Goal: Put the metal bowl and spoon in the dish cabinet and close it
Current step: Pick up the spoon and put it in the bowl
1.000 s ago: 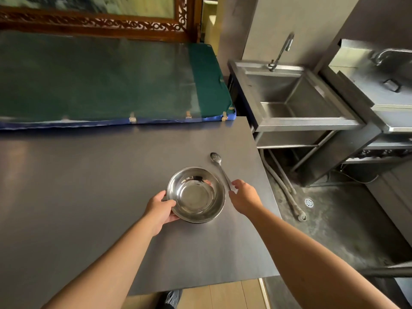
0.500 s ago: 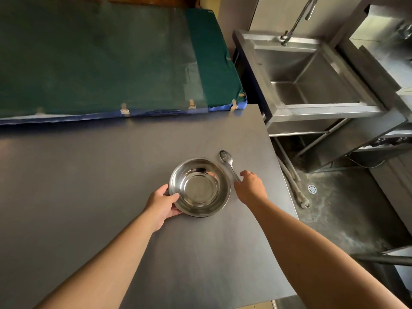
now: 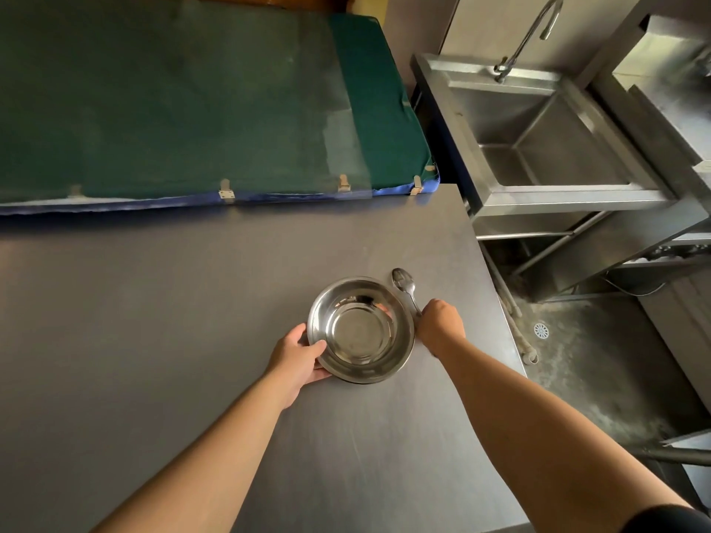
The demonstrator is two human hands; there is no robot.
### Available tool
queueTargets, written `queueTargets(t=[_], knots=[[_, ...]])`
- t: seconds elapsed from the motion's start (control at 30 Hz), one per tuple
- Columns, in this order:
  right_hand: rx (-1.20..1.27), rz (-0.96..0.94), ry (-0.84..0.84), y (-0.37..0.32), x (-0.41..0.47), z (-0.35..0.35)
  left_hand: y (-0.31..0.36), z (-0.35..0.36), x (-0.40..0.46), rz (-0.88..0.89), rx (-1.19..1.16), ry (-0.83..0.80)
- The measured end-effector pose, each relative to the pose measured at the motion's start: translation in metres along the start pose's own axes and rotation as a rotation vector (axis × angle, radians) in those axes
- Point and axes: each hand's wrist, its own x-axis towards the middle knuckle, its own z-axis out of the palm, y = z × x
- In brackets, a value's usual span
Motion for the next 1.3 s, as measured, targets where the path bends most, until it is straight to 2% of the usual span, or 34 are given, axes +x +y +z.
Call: queueTargets(t=[0.1,0.23,0.5,0.77,1.0,1.3], knots=[[-0.008,0.025,-0.031,0.006,0.000,-0.005,0.003,-0.001,0.001,-0.014,0.003,-0.003],[-0.029,-0.001,0.015,0.018,-0.011,-0.014,0.010,-0.002,0.001,-0.027,0.034,-0.010],[0.104,-0.190,0.166,0.021,-0.079,-0.032,0.029,0.006,-0.013,0.007,0.111,-0.035],[0.072,-0.322,0.206,0.014,-0.140,-0.042,0.042,0.023,-0.043,0.051,0.195,-0.119],[-0.049,-0.356,0.345,0.039,-0.170,-0.071,0.055,0.063,-0.080,0.109,0.201,-0.234],[-0.140,-0.312,0.546,0.110,-0.208,-0.137,0.067,0.150,-0.141,0.158,0.281,-0.391]])
